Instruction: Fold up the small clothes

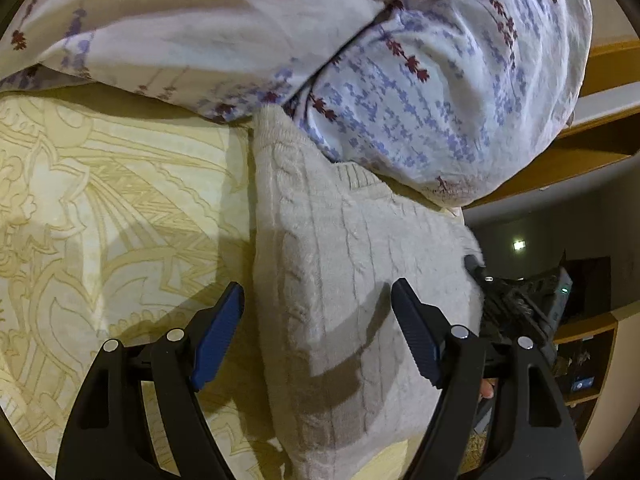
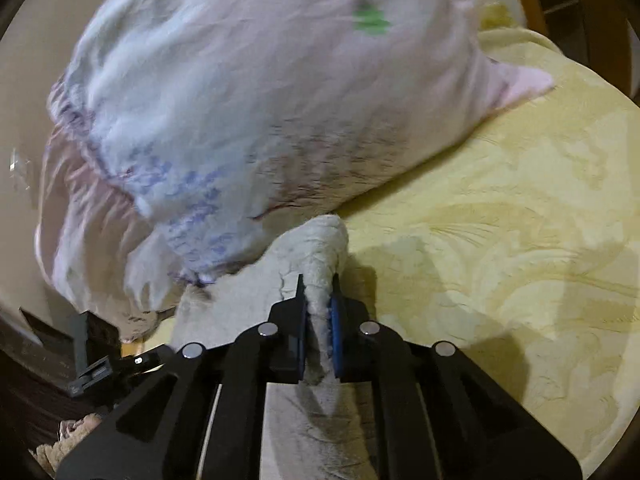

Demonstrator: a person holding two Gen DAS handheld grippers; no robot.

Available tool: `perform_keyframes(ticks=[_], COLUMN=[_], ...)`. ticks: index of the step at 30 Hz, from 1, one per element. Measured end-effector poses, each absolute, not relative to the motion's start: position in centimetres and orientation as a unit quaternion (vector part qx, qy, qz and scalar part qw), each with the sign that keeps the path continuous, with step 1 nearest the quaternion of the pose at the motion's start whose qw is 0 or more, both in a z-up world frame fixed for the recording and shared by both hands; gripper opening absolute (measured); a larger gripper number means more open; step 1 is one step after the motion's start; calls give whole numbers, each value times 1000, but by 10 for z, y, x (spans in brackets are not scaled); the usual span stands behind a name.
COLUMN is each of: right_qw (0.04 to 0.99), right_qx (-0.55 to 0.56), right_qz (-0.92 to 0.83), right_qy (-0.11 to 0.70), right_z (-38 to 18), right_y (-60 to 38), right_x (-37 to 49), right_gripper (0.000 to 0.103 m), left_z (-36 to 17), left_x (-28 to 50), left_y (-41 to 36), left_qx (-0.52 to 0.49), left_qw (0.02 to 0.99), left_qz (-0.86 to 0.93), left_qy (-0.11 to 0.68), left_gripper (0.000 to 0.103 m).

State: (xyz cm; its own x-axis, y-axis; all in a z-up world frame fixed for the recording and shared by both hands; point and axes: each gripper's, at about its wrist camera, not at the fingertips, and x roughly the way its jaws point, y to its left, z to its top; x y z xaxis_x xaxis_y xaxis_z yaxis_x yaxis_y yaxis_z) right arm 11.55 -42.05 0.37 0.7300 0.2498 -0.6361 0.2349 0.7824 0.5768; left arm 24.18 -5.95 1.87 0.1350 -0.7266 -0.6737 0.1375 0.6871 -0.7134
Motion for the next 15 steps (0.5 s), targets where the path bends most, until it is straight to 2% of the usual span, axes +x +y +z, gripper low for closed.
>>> perform_keyframes(ticks=[6,7,8,9,11,15], right_qw=[843,841,836,831,827,809], right_qx=[346,349,363,379,402,434], right_qz=[-20,-15,-4,6,22,57], right_qy=[412,413,411,407,391,393], right_z=[-23,-22,-19,-17,-14,-20], right_y=[-424,-425,-428,-432,-437,-445], right_x=[126,126,123,120,108,93], right_gripper=[11,17,30,50,71,72], left_z=[13,13,14,14,16,12], left_x=[236,234,233,231,227,222], left_y=[-68,-68,-70,-72,-72,-76], left_qx=[-250,-253,-256,-259,-262,-267], left_qw=[700,697,695,693,692,684], left_qz=[-310,-312,-315,-318,-323,-327], left_qy=[593,594,593,592,591,595], left_gripper=[76,76,76,76,76,76])
